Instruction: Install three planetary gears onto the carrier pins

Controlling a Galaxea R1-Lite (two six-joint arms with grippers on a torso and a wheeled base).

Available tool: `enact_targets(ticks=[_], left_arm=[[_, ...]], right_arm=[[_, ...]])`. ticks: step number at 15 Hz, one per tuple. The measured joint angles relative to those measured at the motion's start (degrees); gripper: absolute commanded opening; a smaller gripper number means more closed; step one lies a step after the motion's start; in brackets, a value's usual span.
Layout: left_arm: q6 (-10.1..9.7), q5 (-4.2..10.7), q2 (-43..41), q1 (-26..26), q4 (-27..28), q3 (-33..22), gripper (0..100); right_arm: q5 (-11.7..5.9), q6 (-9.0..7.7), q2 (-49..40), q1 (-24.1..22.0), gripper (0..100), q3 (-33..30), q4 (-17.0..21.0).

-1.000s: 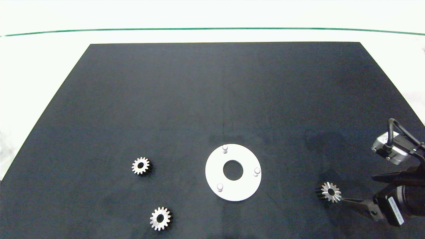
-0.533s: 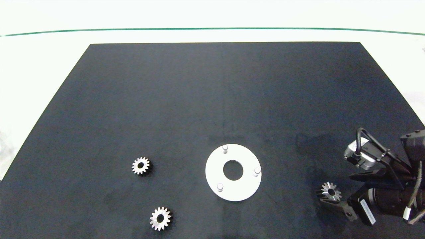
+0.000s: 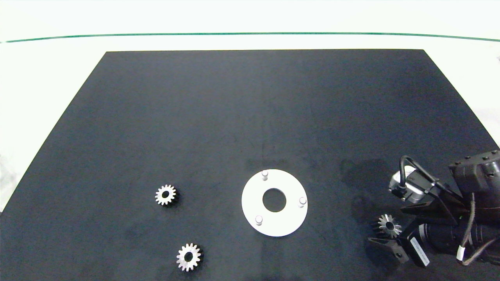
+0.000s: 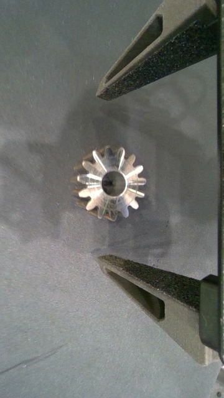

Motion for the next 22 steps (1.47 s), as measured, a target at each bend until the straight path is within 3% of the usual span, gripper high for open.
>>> enact_targets(ticks=[14,22], left_arm=[[0.0,-0.09,-0.15,0.0,-0.83,-0.05,100],[0.0,-0.11,-0.2,0.0,-0.96,-0.05,100]], right_arm=[[-2.27,-0.18,0.89,0.59,70,-0.05,-0.05],[-2.04,0.09,1.95,0.57,54,0.45,-2.52]])
